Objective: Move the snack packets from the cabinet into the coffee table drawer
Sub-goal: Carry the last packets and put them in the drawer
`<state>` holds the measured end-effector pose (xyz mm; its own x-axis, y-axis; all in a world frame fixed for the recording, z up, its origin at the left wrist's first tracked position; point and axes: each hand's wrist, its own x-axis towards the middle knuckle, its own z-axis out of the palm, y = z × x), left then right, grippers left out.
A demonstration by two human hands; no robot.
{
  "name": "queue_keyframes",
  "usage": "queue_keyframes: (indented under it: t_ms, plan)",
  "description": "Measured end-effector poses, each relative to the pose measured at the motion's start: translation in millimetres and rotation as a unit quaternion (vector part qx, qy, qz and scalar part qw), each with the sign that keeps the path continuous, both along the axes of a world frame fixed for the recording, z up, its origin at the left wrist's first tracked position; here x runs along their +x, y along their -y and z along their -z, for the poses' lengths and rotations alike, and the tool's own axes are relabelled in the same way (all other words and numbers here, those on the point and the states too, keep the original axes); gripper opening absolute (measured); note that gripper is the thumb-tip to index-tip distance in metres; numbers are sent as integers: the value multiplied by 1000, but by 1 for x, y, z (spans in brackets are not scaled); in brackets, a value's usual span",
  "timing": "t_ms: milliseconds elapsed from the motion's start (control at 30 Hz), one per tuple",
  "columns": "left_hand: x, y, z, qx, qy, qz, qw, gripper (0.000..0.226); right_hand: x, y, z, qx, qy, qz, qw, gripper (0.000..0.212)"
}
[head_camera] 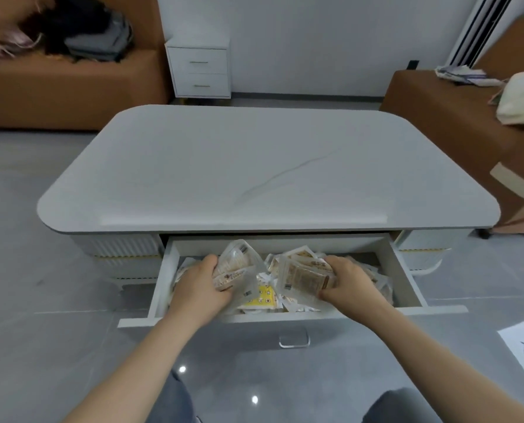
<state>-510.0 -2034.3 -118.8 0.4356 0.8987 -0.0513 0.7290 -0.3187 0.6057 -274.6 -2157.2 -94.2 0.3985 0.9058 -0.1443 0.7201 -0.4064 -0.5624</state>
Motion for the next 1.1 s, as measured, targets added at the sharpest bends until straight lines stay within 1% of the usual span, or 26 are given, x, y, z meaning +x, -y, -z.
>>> queue_keyframes:
  t_ms: [167, 300, 400, 567, 633, 733, 833, 967, 1100]
  plan:
    - [-5, -3, 1, -8, -16, -2, 1000, 23, -7, -7, 3, -8, 3, -4, 1000, 22]
    - [-1, -13, 3, -1, -27, -5, 1000, 22, -6, -22, 10, -17, -3, 13, 1000, 22]
    - [4, -20, 10, -2, -19, -7, 1000, 21, -4, -34, 16, -29, -8, 6, 1000, 24]
    - [10, -28, 23, -9, -13, -14, 1000, 16, 1, -53, 29, -48, -22, 5, 999, 18]
    - [11, -30, 25, -8, -16, -10, 1000, 15, 0, -61, 33, -54, -14, 4, 998, 16]
    - [11, -33, 29, -12, -28, -15, 999, 19, -3, -70, 39, -67, 1, 7, 998, 8]
    - [8, -36, 32, -29, -35, -35, 998, 29, -2, -75, 45, -63, 2, 32, 998, 14]
    - [5, -37, 34, -51, -17, -48, 997, 37, 0, -78, 47, -47, 17, 51, 997, 16]
    - [7, -33, 28, -46, -4, -38, 998, 37, 4, -74, 45, -6, 28, 80, 996, 14]
